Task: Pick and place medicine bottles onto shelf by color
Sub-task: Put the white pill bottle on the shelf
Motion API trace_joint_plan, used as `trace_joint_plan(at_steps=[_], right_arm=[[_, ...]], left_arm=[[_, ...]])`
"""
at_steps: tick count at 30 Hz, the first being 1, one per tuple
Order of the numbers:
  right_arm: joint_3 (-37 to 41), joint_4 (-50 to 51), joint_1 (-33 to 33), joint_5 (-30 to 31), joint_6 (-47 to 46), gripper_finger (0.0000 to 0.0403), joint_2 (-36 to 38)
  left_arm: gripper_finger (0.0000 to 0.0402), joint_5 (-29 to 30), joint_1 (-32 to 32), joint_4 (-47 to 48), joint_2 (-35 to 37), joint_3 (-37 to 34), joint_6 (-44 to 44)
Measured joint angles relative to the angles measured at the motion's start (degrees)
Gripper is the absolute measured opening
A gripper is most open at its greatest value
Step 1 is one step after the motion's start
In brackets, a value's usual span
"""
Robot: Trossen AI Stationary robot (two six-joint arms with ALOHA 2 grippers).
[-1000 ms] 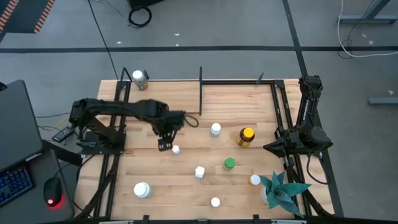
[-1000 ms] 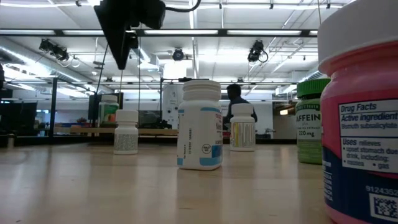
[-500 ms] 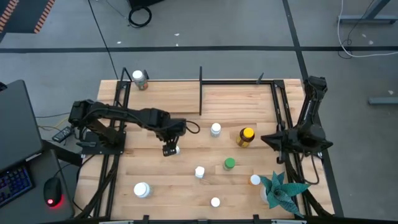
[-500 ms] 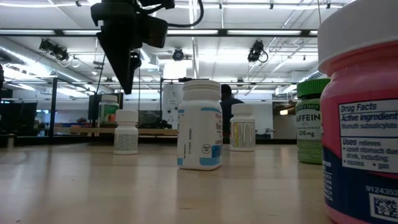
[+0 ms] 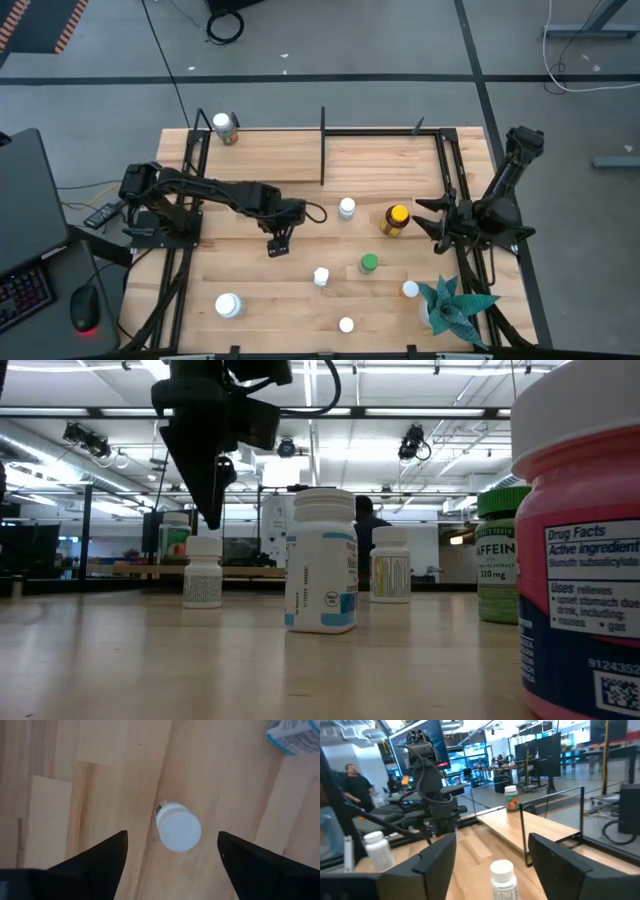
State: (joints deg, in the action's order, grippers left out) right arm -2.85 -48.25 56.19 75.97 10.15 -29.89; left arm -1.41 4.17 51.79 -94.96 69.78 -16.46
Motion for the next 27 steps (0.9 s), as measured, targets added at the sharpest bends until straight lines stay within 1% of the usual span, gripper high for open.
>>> trace_joint_plan(at_steps=[4,9,13,17,27], right_arm=[[0.0,-0.1,-1.6,-1.8,0.0,0.0279,-2.3],[0.0,-4.2,-3.4,-2.2,0.7,0.0281,-3.8],[0.0,-7.6,-4.6,-3.8,4.5,0.0282,-3.9],[0.0,-7.4,-5.4,-4.0,5.4,0.0282,-3.9],[0.0,-7.1,-5.3,-3.7,5.5,0.0282,-3.9]], left_arm=[[0.0316,0.0,0.4,-1.3,-0.8,0.0,-1.4],[0.0316,0.0,0.6,-2.3,-0.8,0.0,-2.9],[0.0316,0.0,0.6,-3.6,-1.4,-0.4,-3.5],[0.0316,0.0,0.6,-5.9,-3.2,-2.2,-4.0],[0.0312,0.0,0.6,-4.9,-5.5,-2.4,-4.8]])
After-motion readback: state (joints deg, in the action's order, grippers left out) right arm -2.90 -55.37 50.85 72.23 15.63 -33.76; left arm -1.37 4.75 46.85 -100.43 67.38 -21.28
